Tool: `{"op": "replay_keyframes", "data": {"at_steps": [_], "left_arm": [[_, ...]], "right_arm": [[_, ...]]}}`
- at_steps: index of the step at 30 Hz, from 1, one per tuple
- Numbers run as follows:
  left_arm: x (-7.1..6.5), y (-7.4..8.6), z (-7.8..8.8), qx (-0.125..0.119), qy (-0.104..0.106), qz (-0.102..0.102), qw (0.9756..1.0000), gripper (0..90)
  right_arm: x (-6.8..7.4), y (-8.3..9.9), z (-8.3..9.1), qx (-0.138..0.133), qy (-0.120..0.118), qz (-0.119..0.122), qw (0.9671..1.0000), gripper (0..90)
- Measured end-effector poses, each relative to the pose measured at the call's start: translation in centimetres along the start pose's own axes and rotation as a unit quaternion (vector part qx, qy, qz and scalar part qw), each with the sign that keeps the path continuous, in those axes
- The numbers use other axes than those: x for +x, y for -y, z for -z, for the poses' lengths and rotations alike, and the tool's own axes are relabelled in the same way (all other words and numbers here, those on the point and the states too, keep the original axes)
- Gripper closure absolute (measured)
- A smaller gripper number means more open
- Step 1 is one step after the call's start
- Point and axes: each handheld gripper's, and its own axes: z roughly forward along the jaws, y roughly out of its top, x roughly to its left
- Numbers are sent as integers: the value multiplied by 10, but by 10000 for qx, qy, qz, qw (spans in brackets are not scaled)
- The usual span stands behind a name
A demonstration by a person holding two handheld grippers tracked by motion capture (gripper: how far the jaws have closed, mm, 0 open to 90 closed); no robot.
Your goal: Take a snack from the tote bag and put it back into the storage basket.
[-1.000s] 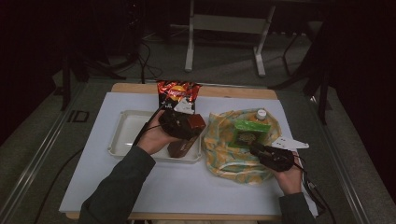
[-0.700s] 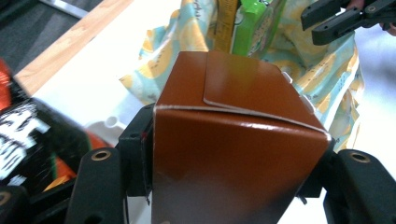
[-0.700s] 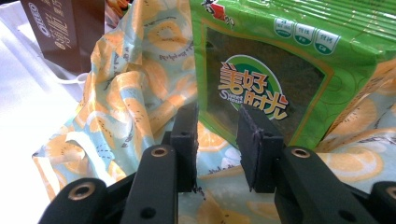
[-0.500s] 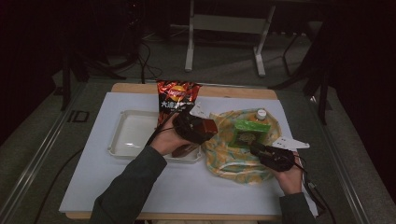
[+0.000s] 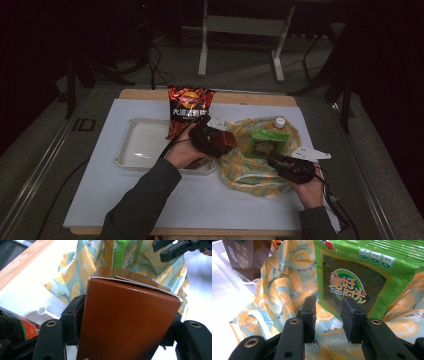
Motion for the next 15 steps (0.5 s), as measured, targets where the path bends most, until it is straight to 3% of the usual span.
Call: {"op": "replay_keyframes", "data": {"at_steps": [8,15], "left_arm": [[5,9,2,-235,107,219,9994,355],[3,9,3,-164,115,129,9997,354]], "right_arm": [[0,0,0,3,-10,-4,10000,647],[0,0,-1,14,-16,6,10000,644]]}}
